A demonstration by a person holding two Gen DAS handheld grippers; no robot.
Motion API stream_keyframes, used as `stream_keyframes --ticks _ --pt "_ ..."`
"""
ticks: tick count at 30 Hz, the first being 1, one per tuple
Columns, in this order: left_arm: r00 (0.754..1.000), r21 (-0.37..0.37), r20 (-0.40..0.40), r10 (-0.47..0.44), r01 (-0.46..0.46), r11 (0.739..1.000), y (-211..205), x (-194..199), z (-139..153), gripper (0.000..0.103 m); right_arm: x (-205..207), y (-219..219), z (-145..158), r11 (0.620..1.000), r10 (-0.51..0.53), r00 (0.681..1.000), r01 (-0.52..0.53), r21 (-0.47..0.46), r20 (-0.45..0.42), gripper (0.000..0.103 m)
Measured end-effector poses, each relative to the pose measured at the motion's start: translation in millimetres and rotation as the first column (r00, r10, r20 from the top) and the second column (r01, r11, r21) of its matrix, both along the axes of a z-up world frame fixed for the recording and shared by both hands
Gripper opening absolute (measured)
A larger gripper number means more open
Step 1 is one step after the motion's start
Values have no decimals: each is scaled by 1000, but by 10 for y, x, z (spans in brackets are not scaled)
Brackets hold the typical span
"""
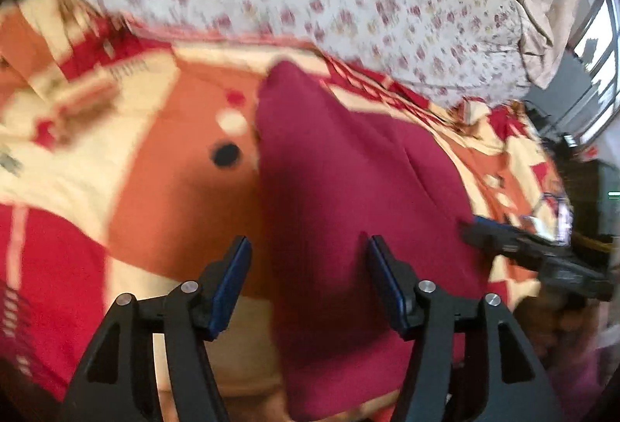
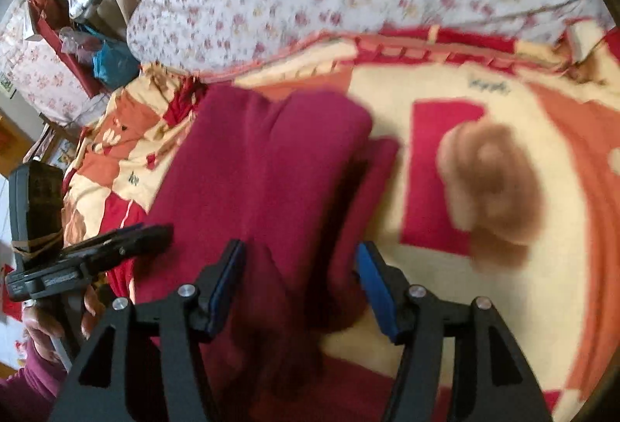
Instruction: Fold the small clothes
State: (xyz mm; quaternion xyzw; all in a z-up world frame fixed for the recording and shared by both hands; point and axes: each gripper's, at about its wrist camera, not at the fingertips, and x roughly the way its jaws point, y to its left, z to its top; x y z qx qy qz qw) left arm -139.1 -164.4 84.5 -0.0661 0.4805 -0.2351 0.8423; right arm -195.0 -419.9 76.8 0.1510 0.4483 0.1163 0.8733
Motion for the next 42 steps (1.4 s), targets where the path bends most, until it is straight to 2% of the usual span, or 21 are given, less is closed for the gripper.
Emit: stream_keyframes --ticks 4,6,10,12,14,20,24,28,31,36,42 --pt "998 25 50 28 -29 999 14 -69 104 41 -178 260 331 994 95 991 -89 -70 97 63" --pt "997 46 64 44 -47 998 21 -118 130 41 -219 465 370 982 159 981 -145 -121 113 61" --pt "992 87 105 77 -86 992 15 -243 199 41 -210 747 99 950 217 975 -203 -238 37 55" --pt "988 100 132 80 -94 991 2 -310 240 41 -165 736 -148 948 193 981 -195 -251 -33 55" --pt "985 119 150 80 -98 988 -19 -355 281 41 -199 712 -185 951 180 984 -178 -253 -16 55" --pt "980 114 183 83 -105 988 -38 -468 422 41 -345 657 102 965 134 990 -122 -231 36 56" --pt "975 131 209 77 -106 986 -84 -549 518 41 -471 610 281 969 56 996 -38 -243 67 66" --pt "970 117 228 77 -106 987 -73 -631 598 41 -545 565 352 978 13 997 3 -210 72 69" --pt "961 138 263 79 -119 983 -74 -720 671 41 -589 586 413 977 1 997 14 -212 74 70" --pt "928 241 365 73 -170 955 -120 -894 779 41 -653 655 506 971 -5 996 27 -239 93 72" --pt "903 226 420 90 -200 953 -97 -1019 885 41 -688 654 576 963 -43 992 73 -260 118 75"
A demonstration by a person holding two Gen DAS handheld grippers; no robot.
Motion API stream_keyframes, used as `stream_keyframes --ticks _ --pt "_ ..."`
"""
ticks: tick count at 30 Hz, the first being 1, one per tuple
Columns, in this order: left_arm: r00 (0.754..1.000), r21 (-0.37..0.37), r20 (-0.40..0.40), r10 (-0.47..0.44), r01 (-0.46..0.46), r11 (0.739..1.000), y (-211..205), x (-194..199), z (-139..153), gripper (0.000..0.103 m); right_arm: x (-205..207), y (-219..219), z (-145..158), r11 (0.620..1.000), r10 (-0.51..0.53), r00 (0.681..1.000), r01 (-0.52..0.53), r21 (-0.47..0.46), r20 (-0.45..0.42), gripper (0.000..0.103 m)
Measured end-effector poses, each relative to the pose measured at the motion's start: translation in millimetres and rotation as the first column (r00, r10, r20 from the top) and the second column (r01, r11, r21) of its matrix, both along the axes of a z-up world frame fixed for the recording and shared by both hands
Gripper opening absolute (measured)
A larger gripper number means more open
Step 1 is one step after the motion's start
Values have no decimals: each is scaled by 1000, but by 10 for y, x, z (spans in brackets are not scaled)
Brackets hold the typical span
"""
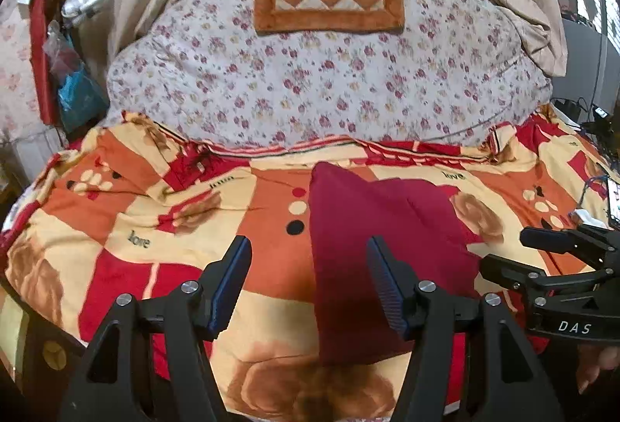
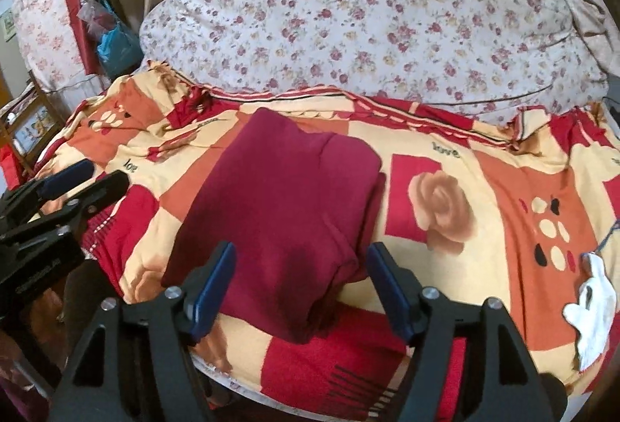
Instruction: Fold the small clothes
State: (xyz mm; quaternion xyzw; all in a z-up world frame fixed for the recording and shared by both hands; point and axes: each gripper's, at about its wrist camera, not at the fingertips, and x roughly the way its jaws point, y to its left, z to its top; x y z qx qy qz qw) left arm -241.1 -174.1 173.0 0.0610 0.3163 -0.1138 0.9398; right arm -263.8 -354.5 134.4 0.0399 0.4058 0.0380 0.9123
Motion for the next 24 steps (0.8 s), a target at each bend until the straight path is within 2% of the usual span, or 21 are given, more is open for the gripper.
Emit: stream_keyframes --ticks 4,8,13,19,24 --pt "999 7 36 18 -18 1000 2 -46 42 41 -3 -3 0 999 -45 999 45 -21 12 84" --pt "997 -4 69 35 -35 999 16 -81 79 41 -4 -19 -8 996 -83 996 83 -15 12 84" --pt "998 -38 60 25 -23 999 28 -87 99 41 -60 -30 45 995 -101 994 101 -4 36 88" --pt "998 -44 61 15 -12 999 38 -93 102 41 -29 5 35 993 -113 992 114 -11 62 91" --pt "997 -50 68 32 -29 998 107 -74 87 41 99 103 -86 994 -110 993 111 -6 30 91"
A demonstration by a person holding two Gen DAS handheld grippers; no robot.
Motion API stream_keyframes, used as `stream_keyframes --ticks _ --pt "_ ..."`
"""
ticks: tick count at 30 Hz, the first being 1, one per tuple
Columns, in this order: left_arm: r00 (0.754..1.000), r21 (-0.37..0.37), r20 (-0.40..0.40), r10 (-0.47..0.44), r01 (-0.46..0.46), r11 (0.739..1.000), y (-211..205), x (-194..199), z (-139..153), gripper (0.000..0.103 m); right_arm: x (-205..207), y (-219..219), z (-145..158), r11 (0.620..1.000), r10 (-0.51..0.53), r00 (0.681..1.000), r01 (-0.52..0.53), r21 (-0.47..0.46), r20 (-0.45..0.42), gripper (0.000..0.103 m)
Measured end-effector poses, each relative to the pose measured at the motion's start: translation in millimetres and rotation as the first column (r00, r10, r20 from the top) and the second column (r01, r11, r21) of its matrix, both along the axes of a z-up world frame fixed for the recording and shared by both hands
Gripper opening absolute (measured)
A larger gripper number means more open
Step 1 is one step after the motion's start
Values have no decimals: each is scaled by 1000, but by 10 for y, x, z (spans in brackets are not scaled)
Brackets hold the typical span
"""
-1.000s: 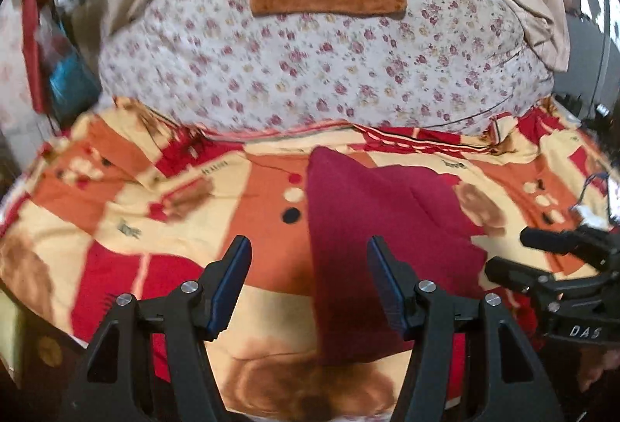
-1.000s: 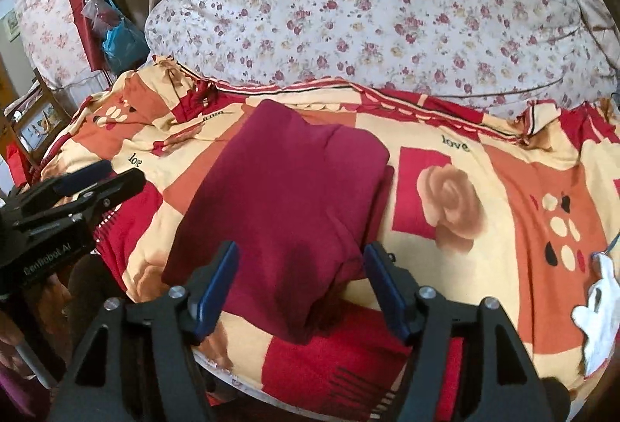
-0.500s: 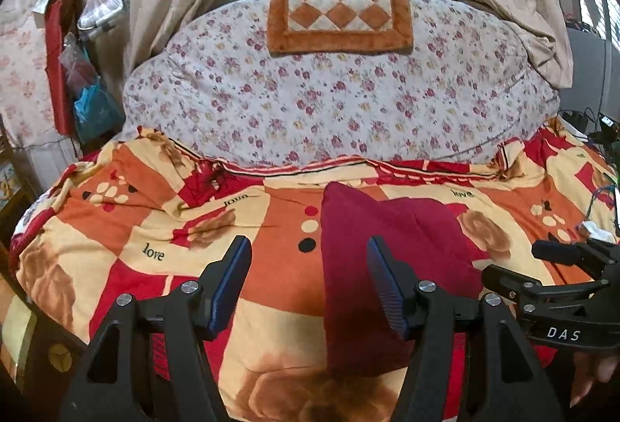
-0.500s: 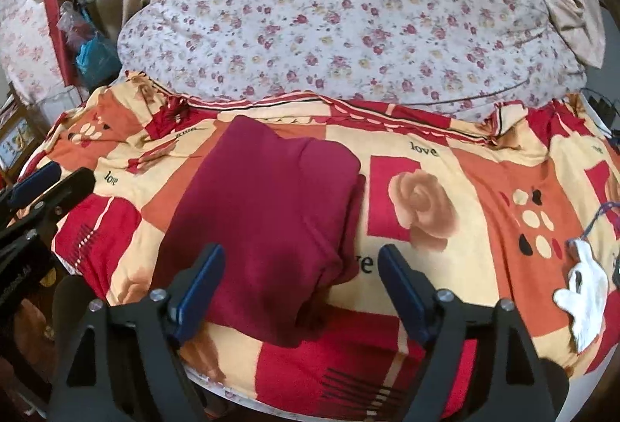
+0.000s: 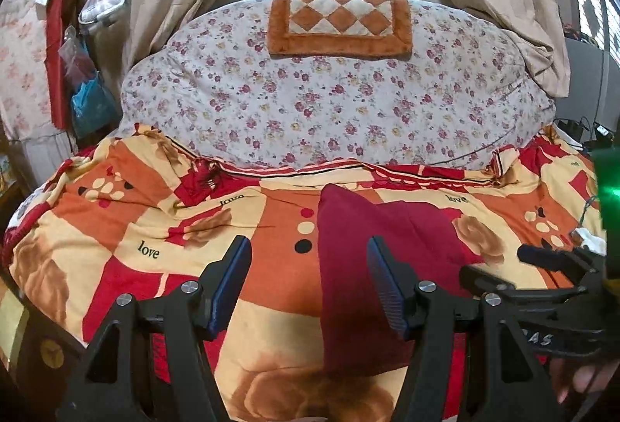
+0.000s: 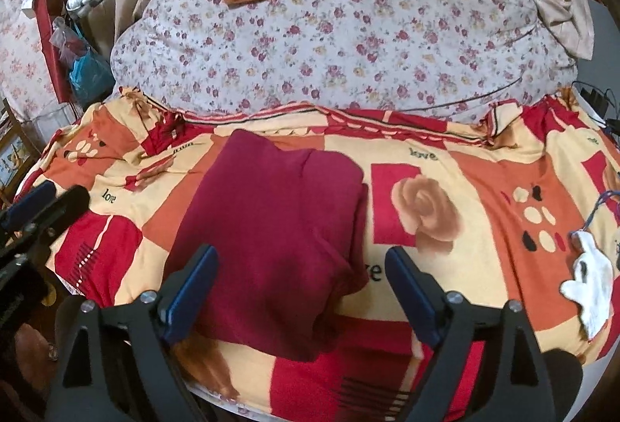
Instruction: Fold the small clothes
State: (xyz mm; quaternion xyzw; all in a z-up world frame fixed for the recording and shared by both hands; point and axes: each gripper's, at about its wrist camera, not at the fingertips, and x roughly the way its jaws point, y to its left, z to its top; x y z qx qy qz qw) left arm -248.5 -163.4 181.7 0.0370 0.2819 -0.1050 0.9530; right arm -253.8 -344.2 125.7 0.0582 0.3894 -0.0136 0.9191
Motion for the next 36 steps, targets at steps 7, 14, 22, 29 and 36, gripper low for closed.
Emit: stream_keyframes --ticks 7,14,22,29,36 --pt "1000 6 -20 16 -16 1000 18 47 -82 41 36 92 21 999 24 999 -22 -47 23 91" --pt "999 2 -36 16 -16 1000 1 103 -132 41 104 -6 12 999 -4 1000 5 -43 25 91" --pt "998 14 -66 11 -10 1000 -72 272 -228 41 243 -33 -54 999 0 1000 1 -42 18 91" --pt "996 10 -92 12 -12 1000 -114 398 -319 41 391 -57 -118 999 5 1000 -4 -37 8 91" --pt "993 2 -112 23 -23 1000 -110 530 -396 41 509 -70 -220 999 5 1000 -6 -40 -10 91"
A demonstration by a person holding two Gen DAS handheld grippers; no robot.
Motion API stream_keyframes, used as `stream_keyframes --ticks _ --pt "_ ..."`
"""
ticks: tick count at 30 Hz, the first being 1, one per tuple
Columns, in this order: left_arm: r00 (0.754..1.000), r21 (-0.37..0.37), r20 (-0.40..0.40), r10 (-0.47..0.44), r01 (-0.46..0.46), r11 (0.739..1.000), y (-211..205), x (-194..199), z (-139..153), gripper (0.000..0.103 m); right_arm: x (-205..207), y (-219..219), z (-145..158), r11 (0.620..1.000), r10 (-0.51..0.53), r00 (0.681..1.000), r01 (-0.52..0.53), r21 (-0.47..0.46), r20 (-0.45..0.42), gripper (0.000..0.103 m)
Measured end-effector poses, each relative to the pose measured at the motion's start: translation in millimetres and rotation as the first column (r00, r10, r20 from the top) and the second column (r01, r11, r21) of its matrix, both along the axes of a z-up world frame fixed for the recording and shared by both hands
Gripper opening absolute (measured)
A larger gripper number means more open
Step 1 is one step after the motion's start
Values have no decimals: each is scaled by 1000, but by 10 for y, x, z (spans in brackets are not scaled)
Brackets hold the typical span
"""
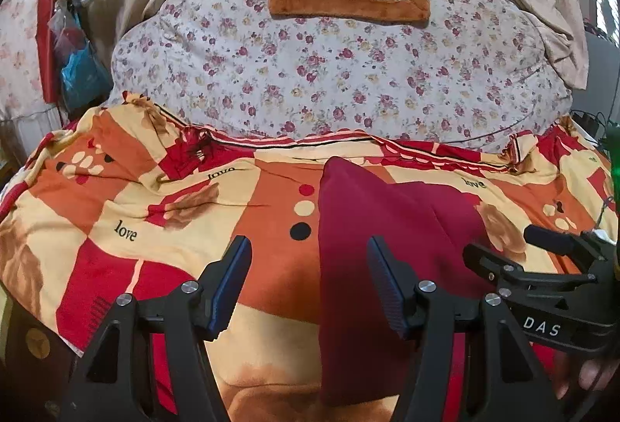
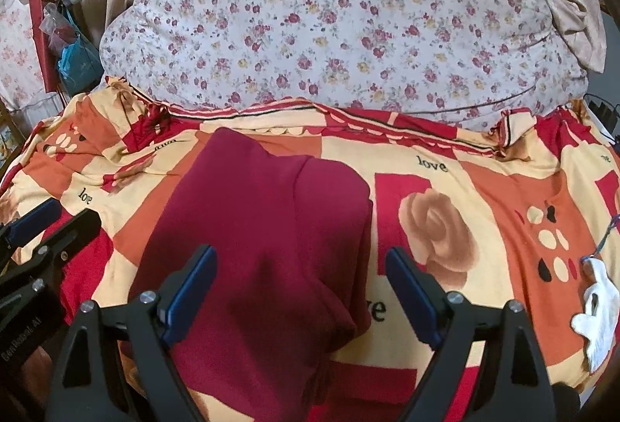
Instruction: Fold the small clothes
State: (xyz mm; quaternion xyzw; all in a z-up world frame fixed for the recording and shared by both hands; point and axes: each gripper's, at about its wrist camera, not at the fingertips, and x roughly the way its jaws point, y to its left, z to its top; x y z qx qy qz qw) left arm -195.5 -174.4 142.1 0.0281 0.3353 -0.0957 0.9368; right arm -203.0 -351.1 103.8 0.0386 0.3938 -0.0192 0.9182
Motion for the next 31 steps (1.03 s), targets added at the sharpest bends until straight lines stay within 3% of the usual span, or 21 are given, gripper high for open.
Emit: stream_keyframes --ticks 9,31 --pt "999 -18 -28 28 -29 999 48 236 -97 41 181 -40 -110 1000 -2 1000 2 8 -18 91" --pt "996 -18 -86 -9 7 1000 -96 616 -335 41 483 -201 -314 1000 -19 998 21 19 -67 91"
